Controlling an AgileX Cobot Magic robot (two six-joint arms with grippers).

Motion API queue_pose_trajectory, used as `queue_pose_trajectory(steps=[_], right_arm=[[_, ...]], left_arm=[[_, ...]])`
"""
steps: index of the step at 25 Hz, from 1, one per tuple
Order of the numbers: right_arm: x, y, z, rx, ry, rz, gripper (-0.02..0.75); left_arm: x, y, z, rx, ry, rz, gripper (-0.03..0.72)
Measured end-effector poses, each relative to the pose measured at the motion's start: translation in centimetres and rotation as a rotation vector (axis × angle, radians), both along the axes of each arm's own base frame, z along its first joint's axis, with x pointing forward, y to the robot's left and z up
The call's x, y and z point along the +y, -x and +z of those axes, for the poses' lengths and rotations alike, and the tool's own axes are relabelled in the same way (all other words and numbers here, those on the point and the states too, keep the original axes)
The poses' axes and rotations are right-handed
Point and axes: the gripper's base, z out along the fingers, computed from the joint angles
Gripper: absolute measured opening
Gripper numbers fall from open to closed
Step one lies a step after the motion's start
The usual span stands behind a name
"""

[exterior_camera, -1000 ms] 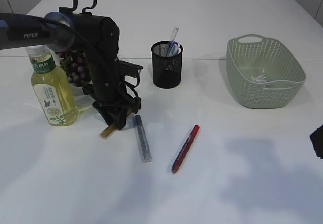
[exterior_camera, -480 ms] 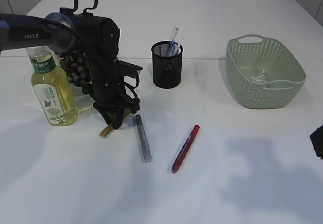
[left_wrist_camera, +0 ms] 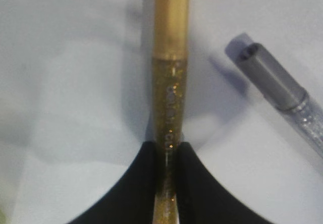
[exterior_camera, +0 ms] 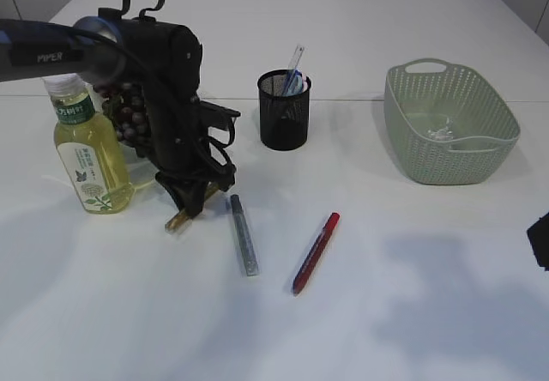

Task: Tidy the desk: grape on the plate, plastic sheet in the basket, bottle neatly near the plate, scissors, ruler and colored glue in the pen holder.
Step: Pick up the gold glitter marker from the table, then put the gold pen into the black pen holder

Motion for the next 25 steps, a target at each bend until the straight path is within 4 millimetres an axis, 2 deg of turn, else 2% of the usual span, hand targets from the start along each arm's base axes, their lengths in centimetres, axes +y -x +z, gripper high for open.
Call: queue_pose_trajectory(steps=[9,16,20,23,25], right_arm=[[0.0,0.0,0.0,0.004,0.002,0.001,0.49],[0.0,0.0,0.0,0.004,0.002,0.001,0.49],[0.0,0.0,0.0,0.004,0.002,0.001,0.49],[0.0,0.0,0.0,0.003,0.004,0.001,0.49],[-0.1,0.0,0.0,0.001,0.009,0.0,0.49]], left_arm=[[-0.2,0.2,2.7,-0.028,0.044,0.031,0.069],[0.1,1.6,6.1,-0.101,0.131,0.063,0.069],[0.8,3.2,7.9,-0.251,0.219,0.106,0.069],[1.4,4.0,9.8,-0.452,0.313,0.132,0.069],[1.6,4.1,10.3,-0.573,0.364,0.146,0.069]])
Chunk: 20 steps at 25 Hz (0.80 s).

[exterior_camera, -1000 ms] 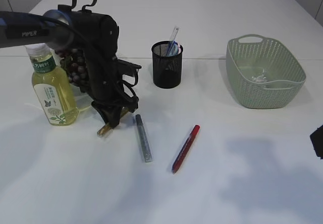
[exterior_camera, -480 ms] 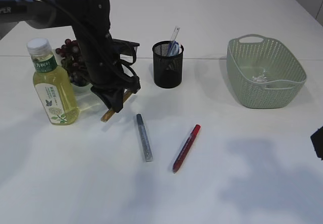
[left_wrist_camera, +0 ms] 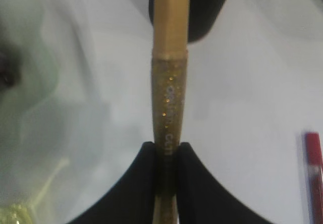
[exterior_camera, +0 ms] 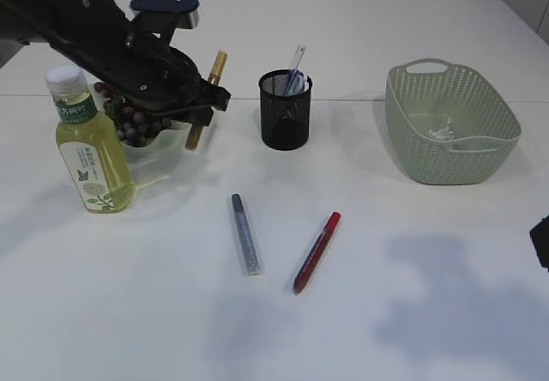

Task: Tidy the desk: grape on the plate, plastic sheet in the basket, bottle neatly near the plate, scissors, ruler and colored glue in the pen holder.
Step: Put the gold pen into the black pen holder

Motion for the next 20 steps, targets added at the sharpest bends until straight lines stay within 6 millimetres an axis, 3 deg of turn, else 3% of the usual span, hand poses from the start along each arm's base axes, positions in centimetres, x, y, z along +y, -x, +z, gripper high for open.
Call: queue_pose_trajectory(steps=[10,20], right_arm=[[-0.3,-0.1,-0.1,-0.012,0.03,-0.004,0.49],[-0.8,-0.4,-0.1,-0.04,0.097,-0.014,0.49]], left_arm=[[-1.1,-1.9,1.2,-0.444,0.181,0.061,0.069],[-5.2,-3.7,-1.8,-0.672,0.252,0.001,0.069]])
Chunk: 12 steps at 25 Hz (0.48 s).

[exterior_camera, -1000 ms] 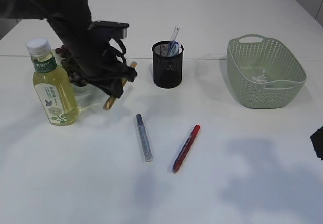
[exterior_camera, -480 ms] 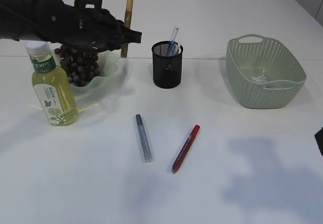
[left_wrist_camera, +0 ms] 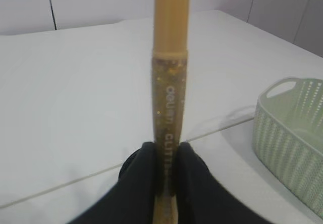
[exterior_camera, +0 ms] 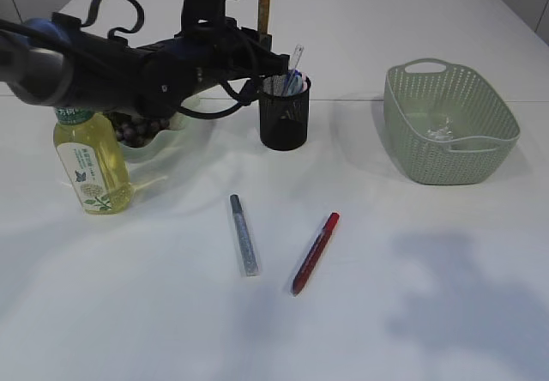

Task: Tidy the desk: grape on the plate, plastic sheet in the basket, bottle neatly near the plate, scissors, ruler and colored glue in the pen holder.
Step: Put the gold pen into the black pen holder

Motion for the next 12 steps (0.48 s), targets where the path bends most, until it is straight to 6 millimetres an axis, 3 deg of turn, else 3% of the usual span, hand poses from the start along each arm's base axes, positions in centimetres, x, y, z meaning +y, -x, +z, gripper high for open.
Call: queue_pose_trajectory(steps=[12], right_arm=[[-0.6,-0.8,0.2,-0.089,0.066,-0.015,0.49]], left_arm=[[-2.3,-3.3,-2.1,-0.053,0.01,-0.015,0.069]])
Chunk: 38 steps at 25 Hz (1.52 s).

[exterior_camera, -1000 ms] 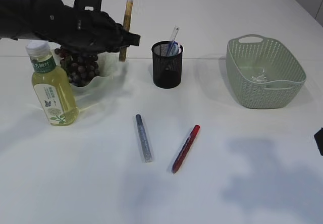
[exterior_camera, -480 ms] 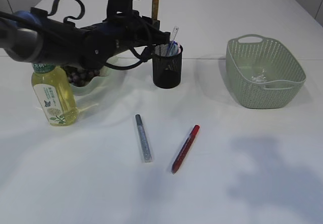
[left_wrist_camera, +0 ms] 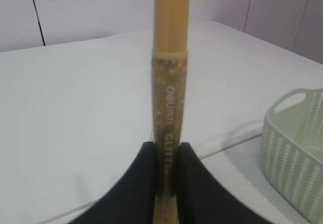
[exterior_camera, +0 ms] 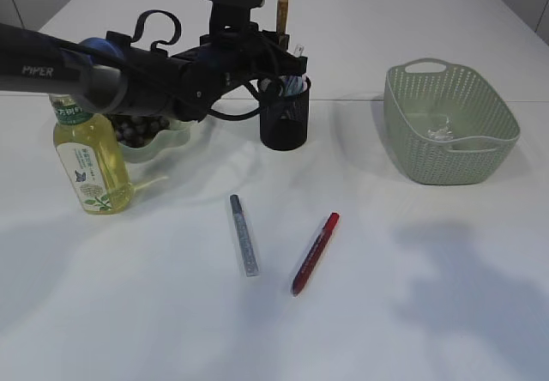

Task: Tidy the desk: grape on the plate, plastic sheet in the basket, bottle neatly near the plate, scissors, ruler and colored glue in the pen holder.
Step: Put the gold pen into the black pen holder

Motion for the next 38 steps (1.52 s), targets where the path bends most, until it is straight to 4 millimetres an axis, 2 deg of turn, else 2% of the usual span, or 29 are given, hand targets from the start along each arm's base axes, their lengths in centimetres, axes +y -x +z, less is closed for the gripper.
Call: queue_pose_trajectory(steps=[11,20,38], right_arm=[[-0.7,-0.6,0.2,-0.078,0.083,-0.012,0.49],[-0.8,-0.9,0.4,-0.112,0.089,-0.012,0.49],[-0.7,-1.1,0.5,-0.141,0.084,-0.011,0.49]], left_arm=[[-0.6,-0.6,0.3,-0.092,-0.013,-0.034,0.069],[-1.2,-1.4,-1.6,-0.04,-0.034,-0.042,0.069],[-0.9,-1.7,-2.5,-0.017,-0.046,-0.035,0.084]])
